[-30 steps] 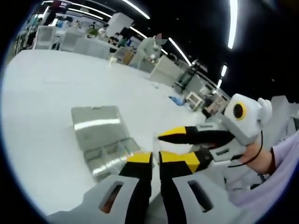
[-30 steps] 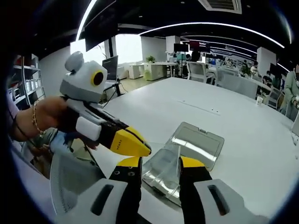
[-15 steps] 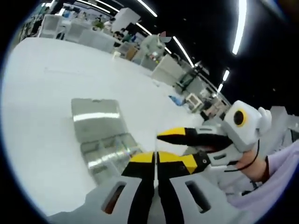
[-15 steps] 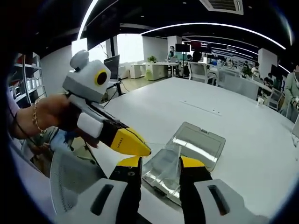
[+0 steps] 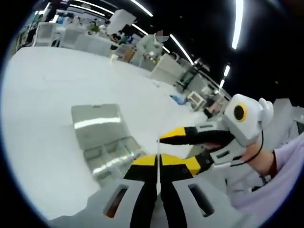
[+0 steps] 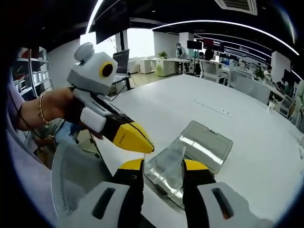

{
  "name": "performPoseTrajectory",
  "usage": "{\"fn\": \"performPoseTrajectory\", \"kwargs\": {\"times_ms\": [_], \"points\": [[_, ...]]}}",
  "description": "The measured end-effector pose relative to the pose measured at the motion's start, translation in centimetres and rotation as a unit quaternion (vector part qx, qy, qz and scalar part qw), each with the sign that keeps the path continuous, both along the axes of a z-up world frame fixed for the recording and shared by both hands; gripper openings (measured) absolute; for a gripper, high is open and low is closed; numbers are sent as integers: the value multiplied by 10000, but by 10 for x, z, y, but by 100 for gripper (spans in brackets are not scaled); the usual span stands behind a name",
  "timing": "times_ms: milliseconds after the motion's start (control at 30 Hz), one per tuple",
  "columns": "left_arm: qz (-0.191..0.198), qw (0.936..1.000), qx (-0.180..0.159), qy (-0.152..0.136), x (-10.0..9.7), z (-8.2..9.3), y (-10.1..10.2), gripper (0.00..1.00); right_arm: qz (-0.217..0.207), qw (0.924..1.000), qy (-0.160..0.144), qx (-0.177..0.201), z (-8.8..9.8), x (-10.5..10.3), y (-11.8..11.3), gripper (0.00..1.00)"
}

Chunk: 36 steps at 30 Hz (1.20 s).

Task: Insert the divider into the dual guide fixture by aligning both edges with the guide slots and pushing it downward to the bottom, including one-sided entry, uneven engagement, binding, and posture correction.

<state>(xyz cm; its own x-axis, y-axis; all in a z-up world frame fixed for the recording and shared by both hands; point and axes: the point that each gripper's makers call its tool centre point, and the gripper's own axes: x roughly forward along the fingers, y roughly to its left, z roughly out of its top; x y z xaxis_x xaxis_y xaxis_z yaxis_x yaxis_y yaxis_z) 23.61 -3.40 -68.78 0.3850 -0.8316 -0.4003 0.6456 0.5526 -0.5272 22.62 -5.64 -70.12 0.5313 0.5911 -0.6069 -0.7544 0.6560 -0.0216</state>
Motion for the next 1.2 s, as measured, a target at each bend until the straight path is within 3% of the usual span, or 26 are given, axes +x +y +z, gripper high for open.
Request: {"fn": "performPoseTrajectory", "kwargs": {"times_ms": [200, 267, 300, 367, 433, 500, 633, 833, 967, 1200], "points": [[-128, 9996, 124, -201, 1, -1, 6, 0, 398, 9992, 67, -18, 3, -5, -14, 24], [-285, 9985, 253, -393, 0, -2, 8, 0, 612, 9981, 102, 7, 9, -6, -18, 24], [-397, 9971, 348, -548, 0, -2, 8, 0, 949, 9954, 108, -84, 11, -9, -19, 23], [-539, 9948, 490, -714, -1, -4, 8, 0, 1121, 9934, 128, -207, 14, -10, -22, 24], [-765, 9905, 610, -968, -4, -4, 4, 0, 1588, 9864, 137, -404, 18, -15, -24, 23], [-829, 9893, 650, -1013, -5, -4, 2, 0, 1663, 9848, 130, -488, 21, -14, -26, 25], [-980, 9870, 682, -1077, -8, -6, -3, 0, 2160, 9723, 147, -883, 21, -17, -26, 25], [-1439, 9766, 795, -1389, -18, -2, -13, 0, 2769, 9494, 258, -1459, 15, -19, -24, 22], [-1695, 9705, 795, -1519, -27, 3, -23, 0, 3042, 9400, 352, -1504, 13, -23, -15, 19], [-2059, 9579, 978, -1747, -40, 2, -34, 0, 3479, 9200, 473, -1742, 6, -34, -10, 5]]}}
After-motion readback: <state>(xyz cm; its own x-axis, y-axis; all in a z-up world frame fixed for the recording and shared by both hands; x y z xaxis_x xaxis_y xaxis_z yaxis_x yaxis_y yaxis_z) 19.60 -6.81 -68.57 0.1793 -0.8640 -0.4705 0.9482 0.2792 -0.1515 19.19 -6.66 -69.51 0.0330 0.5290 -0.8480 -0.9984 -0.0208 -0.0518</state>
